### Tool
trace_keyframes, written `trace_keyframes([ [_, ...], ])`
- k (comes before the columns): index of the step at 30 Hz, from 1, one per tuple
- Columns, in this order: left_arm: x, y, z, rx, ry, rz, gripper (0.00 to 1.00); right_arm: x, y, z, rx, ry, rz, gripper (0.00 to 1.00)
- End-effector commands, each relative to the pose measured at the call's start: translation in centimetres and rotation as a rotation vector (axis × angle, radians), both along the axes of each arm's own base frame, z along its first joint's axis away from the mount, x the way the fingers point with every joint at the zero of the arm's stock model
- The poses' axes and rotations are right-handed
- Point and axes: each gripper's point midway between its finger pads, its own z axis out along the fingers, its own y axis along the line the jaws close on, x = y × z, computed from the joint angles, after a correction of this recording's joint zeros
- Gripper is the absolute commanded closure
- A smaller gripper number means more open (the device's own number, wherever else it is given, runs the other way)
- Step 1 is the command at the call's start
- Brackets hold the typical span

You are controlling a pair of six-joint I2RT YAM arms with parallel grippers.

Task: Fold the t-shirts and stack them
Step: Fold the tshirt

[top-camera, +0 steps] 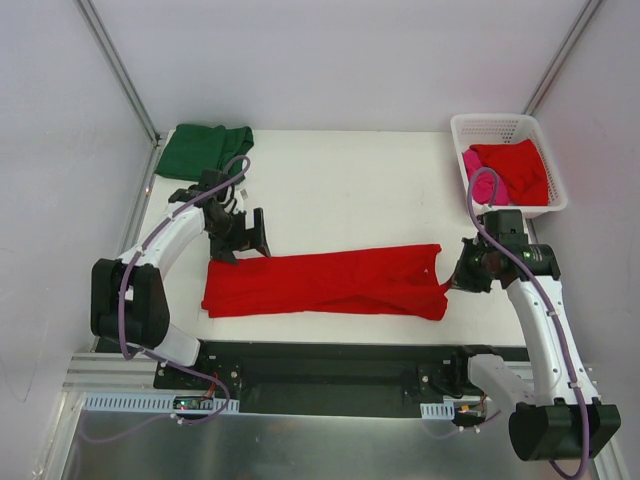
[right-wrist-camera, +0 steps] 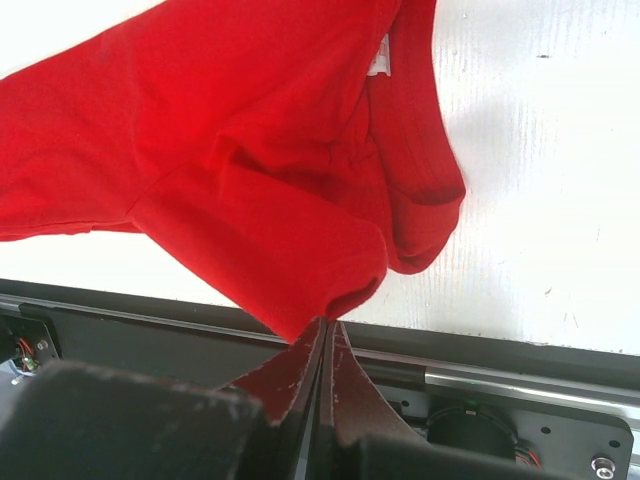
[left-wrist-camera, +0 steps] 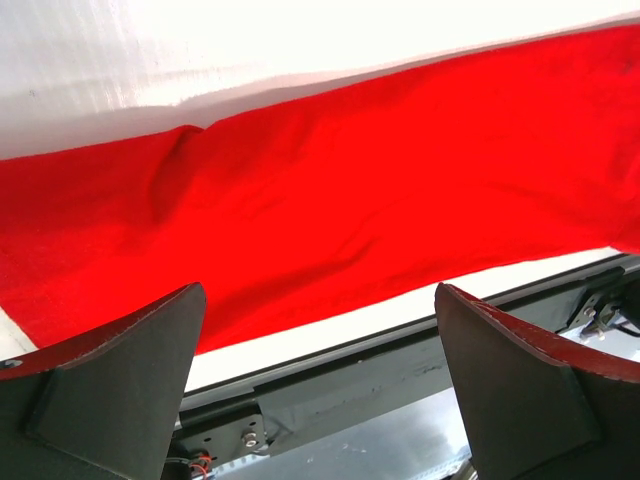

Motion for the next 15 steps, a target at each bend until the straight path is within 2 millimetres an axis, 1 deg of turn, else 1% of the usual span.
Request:
trace_keyframes([
  [1, 0.0, -0.6, -0.1, -0.014, 0.015, 0.001, 0.01, -0.7, 0.2, 0.5, 0.01, -0.007, 0.002, 0.99],
  [9, 0.4, -0.9, -0.2, -0.016, 0.013, -0.015, 0.01, -2.8, 0.2, 0.2, 0.013, 0.021, 0.004, 0.99],
  [10, 0.3, -1.0, -0.4, -0.016, 0.022, -0.02, 0.01, -3.1, 0.2, 0.1, 0.017, 0.027, 0.005, 0.97],
  [11, 0.4, -1.0, -0.4, -0.016, 0.022, -0.02, 0.01, -3.5, 0.2, 0.1, 0.019, 0.034, 0.007, 0.9],
  [12, 0.4, -1.1, -0.5, -0.016, 0.026, -0.023, 0.01, -3.9, 0.3, -0.1, 0.022, 0.04, 0.006, 0.79],
  [13, 0.4, -1.1, -0.6, -0.015, 0.029, -0.024, 0.01, -4.2, 0.1, 0.0, 0.016, 0.031, -0.001, 0.63],
  [15, 0.4, -1.2, -0.6, -0.018, 0.031, -0.027, 0.01, -4.6, -0.2, -0.1, 0.002, 0.029, -0.009, 0.56],
])
